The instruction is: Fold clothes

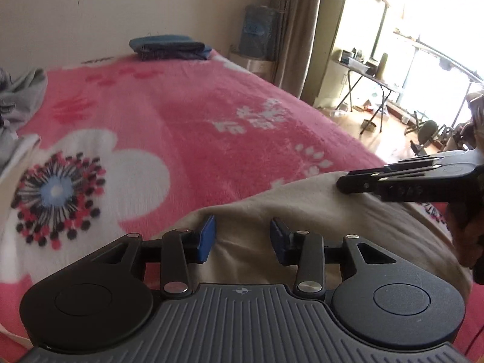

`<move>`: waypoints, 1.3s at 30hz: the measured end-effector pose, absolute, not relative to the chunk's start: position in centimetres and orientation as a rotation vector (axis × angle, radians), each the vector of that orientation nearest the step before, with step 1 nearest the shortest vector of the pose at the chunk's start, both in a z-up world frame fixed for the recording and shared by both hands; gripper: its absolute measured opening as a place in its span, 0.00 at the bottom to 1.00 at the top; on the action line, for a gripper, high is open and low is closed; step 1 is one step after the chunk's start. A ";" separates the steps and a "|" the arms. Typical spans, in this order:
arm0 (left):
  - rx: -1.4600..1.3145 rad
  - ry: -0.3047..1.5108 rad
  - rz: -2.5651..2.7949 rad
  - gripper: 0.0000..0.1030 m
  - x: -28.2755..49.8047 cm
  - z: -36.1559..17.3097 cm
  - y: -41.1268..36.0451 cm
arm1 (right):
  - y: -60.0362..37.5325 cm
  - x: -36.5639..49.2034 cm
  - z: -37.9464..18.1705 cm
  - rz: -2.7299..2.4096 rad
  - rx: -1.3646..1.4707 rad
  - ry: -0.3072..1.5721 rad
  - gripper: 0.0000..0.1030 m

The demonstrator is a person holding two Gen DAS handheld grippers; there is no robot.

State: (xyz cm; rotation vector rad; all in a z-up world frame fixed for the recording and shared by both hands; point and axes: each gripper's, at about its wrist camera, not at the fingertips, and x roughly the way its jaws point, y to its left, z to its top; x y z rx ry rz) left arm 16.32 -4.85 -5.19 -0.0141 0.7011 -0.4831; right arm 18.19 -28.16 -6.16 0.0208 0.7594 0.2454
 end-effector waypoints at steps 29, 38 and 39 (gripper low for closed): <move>0.147 0.742 -0.745 0.44 1.5 -4.3 -2.4 | -28.8 0.0 -1.3 0.328 -0.146 0.799 0.18; 0.118 0.796 -0.644 0.57 -0.3 -3.1 -2.8 | -23.7 2.3 -4.9 0.385 -0.276 0.907 0.19; 0.106 0.793 -0.638 0.62 -0.5 -2.8 -2.5 | -23.5 2.3 -4.6 0.375 -0.276 0.907 0.19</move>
